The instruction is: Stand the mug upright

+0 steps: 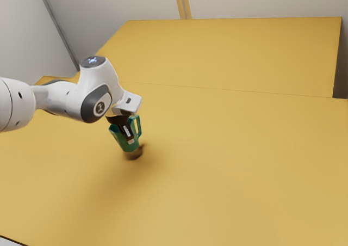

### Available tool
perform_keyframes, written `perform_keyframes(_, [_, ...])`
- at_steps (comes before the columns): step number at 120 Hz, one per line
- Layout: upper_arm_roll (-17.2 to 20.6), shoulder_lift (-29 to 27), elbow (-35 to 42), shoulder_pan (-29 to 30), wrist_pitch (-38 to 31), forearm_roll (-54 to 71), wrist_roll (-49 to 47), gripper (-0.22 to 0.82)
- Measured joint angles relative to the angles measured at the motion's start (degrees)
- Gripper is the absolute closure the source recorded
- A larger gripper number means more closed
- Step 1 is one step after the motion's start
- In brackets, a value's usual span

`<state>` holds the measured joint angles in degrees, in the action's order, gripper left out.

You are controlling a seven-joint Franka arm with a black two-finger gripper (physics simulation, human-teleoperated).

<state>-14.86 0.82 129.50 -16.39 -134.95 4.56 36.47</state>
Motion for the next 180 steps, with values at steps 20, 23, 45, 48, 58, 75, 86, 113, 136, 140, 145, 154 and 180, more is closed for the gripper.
perform_keyframes(20, [0.0,0.3,1.8,-0.4,-4.2,1.3,-0.8,0.75])
perform_keyframes(23, [0.0,0.4,1.9,-0.4,-4.6,1.4,-1.0,0.75])
perform_keyframes(45, [0.0,0.8,2.2,-1.2,-6.6,1.7,-1.8,0.76])
perform_keyframes(48, [0.0,0.9,2.4,-1.3,-6.9,1.7,-1.9,0.76])
perform_keyframes(58, [0.0,1.0,2.9,-1.7,-7.6,1.8,-2.2,0.76])
perform_keyframes(75, [-0.1,1.6,3.5,-1.9,-8.6,1.9,-2.7,0.77])
perform_keyframes(86, [-0.1,1.9,3.6,-1.7,-9.1,2.0,-3.2,0.77])
perform_keyframes(113, [-0.1,1.9,3.9,-1.3,-9.8,2.1,-4.3,0.78])
perform_keyframes(136, [-0.1,1.2,5.1,-1.7,-9.8,2.2,-5.3,0.78])
perform_keyframes(140, [-0.1,0.8,5.5,-1.8,-9.8,2.2,-5.5,0.78])
perform_keyframes(145, [-0.2,0.6,6.0,-1.9,-9.8,2.2,-5.8,0.78])
perform_keyframes(154, [-0.2,0.4,6.4,-2.1,-9.9,2.3,-6.2,0.78])
perform_keyframes(180, [0.1,0.4,6.6,-2.1,-9.7,1.7,-6.8,0.64])
